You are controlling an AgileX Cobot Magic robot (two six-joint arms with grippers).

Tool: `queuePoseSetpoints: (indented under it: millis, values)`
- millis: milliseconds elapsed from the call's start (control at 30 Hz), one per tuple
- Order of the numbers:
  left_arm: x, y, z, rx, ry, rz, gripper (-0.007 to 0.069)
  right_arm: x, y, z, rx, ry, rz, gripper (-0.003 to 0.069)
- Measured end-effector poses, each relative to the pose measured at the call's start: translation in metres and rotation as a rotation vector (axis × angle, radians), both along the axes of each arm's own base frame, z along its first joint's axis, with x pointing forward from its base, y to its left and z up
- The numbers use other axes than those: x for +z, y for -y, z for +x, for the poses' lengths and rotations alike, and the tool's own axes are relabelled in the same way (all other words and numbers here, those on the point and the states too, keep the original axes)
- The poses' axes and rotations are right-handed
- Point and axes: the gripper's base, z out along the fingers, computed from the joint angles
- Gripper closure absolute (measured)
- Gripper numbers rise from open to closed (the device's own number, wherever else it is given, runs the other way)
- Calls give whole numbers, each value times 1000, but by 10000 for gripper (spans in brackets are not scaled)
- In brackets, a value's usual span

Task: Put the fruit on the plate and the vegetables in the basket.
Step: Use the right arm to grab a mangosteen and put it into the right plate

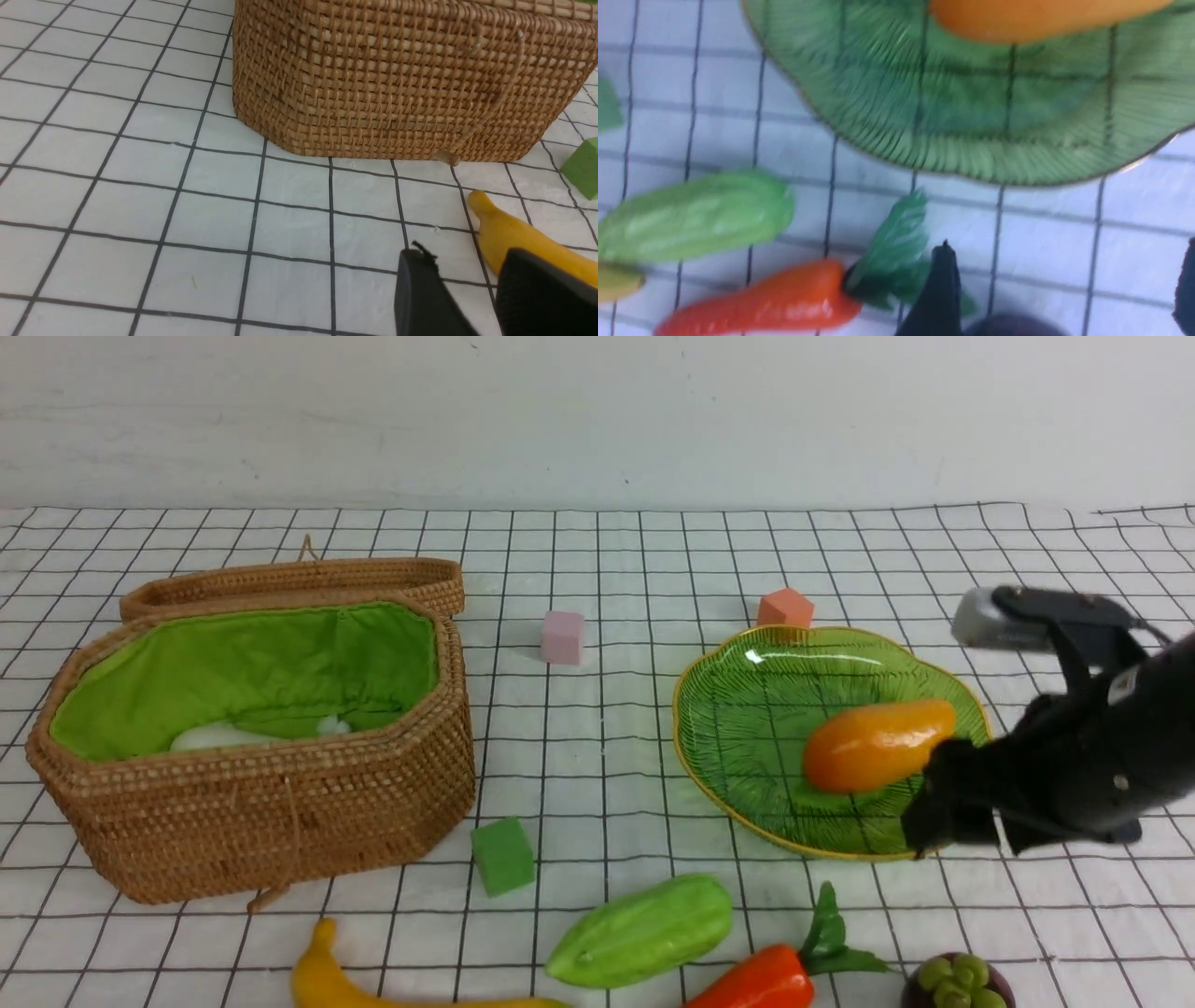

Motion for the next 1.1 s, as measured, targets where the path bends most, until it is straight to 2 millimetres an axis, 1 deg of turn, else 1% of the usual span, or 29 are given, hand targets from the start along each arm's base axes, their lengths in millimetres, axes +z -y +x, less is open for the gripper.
queuePoseSetpoints:
  millis: [33,67,133,200,300,333,400,467,600,667,733,767,833,900,1000,1033,1067,1100]
  values:
    - [0,0,0,0,0,0,386,-1,-7,-21,48,-16,-6,29]
    - [0,0,0,0,0,0,386,-7,-11,-33,63,-44,-11,29]
    - [0,0,0,0,0,0,386,-11,-12,-38,61,-65,-19,29]
    - [0,0,0,0,0,0,386,-28,-10,-45,40,-118,-45,32]
    - [0,0,0,0,0,0,386,-42,-9,-44,21,-131,-60,34]
    - [0,0,0,0,0,0,386,-55,-10,-41,8,-136,-68,36]
    - [0,0,0,0,0,0,386,-69,-11,-36,1,-161,-81,46]
    - [0,0,0,0,0,0,386,-77,-12,-32,-5,-169,-85,59]
    - [0,0,0,0,0,0,386,-77,-13,-28,-11,-161,-80,67]
    - [0,0,0,0,0,0,386,-75,-14,-27,-7,-160,-79,67]
    - [0,0,0,0,0,0,386,-67,-14,-28,11,-167,-89,67]
    - [0,0,0,0,0,0,386,-61,-13,-28,16,-164,-93,67]
    - [0,0,0,0,0,0,386,-40,-12,-22,1,-120,-86,67]
    - [0,0,0,0,0,0,386,-17,-8,-11,-32,-57,-72,67]
    - [0,0,0,0,0,0,386,16,-2,15,-90,54,-36,67]
    - [0,0,0,0,0,0,386,25,1,25,-109,92,-26,67]
    - [0,0,0,0,0,0,386,27,2,30,-120,105,-22,67]
    - [0,0,0,0,0,0,386,33,4,51,-147,152,-11,67]
